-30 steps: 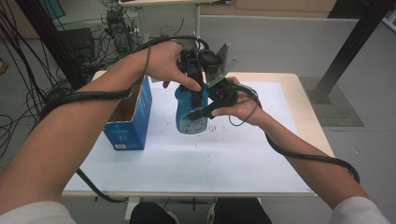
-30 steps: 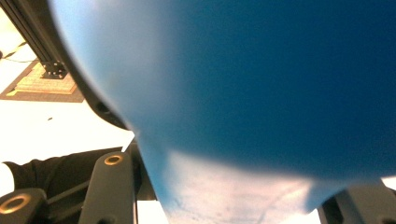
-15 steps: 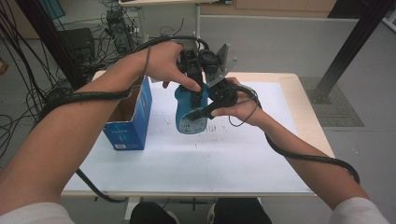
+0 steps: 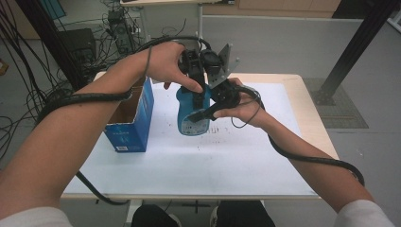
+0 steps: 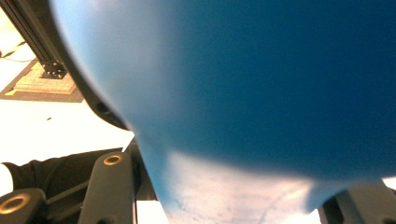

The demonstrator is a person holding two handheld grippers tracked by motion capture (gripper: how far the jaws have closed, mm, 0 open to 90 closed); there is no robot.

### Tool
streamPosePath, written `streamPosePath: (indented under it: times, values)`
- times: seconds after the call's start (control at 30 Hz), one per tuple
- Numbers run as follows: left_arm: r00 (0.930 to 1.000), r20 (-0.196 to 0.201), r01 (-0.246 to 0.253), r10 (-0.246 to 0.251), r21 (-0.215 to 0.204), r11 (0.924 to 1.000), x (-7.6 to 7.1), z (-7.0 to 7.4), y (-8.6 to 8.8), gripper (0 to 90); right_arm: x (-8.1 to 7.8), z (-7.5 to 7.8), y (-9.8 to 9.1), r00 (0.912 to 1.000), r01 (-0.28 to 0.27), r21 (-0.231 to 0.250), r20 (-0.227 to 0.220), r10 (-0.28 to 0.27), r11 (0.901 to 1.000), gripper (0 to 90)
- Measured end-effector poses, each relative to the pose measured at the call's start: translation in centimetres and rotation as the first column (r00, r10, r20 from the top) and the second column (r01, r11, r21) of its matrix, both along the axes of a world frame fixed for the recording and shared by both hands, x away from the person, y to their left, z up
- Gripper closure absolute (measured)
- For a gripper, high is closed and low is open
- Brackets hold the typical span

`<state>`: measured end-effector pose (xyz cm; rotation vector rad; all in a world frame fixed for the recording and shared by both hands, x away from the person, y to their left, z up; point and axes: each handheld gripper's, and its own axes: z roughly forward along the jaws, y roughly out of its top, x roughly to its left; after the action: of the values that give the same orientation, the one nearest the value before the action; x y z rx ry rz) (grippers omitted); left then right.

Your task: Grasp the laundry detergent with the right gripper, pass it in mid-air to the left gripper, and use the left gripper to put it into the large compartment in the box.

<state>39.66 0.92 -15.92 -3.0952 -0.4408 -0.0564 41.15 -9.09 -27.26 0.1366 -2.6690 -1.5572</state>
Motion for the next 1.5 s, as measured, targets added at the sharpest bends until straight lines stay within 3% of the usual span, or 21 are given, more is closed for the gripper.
streamPosePath:
  times: [1.5]
  values:
    - [0.9999, -0.01, -0.005, 0.005, -0.009, 0.9999, 0.21, -0.11, 0.18, 36.6, 0.11, -0.2, -0.01, 0.9996, 0.003, -0.005, -0.027, -0.003, 1.0, 42.2]
